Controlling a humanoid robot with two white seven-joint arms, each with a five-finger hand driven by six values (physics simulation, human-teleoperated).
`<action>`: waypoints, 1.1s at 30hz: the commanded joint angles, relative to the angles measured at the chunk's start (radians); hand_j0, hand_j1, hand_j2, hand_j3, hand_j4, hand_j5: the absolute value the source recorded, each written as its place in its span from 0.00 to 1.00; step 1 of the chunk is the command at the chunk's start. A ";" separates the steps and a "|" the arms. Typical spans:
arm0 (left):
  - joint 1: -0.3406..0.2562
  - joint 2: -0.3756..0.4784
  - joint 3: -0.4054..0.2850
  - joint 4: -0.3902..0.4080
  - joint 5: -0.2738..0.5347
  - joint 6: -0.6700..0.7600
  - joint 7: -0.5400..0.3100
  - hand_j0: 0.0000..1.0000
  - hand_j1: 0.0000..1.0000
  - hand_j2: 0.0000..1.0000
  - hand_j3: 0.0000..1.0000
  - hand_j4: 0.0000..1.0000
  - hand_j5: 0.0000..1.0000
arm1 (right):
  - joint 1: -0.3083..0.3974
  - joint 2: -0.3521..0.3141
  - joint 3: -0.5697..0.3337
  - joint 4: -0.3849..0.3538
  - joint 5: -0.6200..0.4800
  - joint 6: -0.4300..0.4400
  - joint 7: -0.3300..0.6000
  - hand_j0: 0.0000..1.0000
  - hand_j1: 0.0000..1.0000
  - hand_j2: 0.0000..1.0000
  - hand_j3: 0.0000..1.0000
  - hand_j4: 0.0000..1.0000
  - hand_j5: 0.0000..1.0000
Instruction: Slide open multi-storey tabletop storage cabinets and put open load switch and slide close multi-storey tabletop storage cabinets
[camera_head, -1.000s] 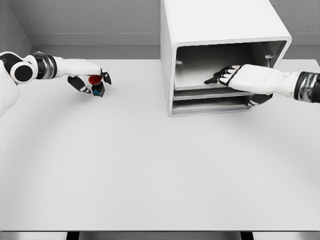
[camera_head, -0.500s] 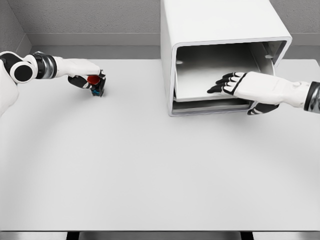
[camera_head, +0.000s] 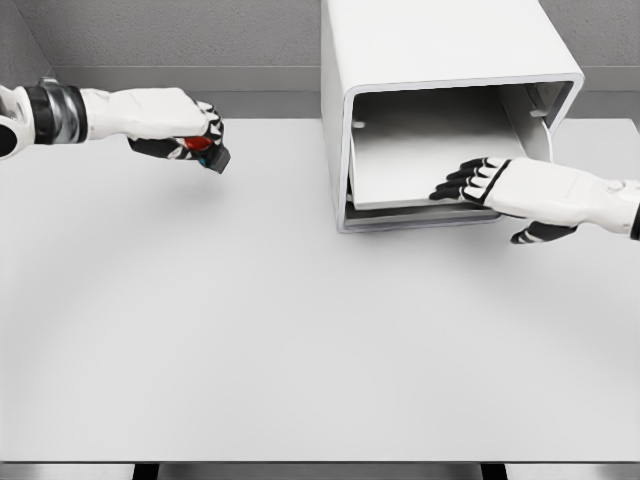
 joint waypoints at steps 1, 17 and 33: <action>0.003 0.050 -0.001 -0.145 0.040 0.003 0.001 0.33 0.33 0.33 0.33 0.33 0.33 | 0.003 -0.007 -0.009 -0.014 -0.005 0.002 0.000 1.00 1.00 1.00 1.00 1.00 1.00; -0.057 0.078 -0.001 -0.320 0.199 0.003 0.001 0.33 0.33 0.33 0.33 0.33 0.33 | 0.176 -0.023 -0.304 -0.081 -0.078 0.002 0.000 1.00 1.00 1.00 1.00 1.00 1.00; -0.155 -0.226 -0.006 -0.342 0.178 0.003 0.001 0.33 0.33 0.33 0.33 0.33 0.33 | 0.457 -0.014 -0.736 -0.080 -0.278 0.002 0.000 1.00 1.00 1.00 1.00 1.00 1.00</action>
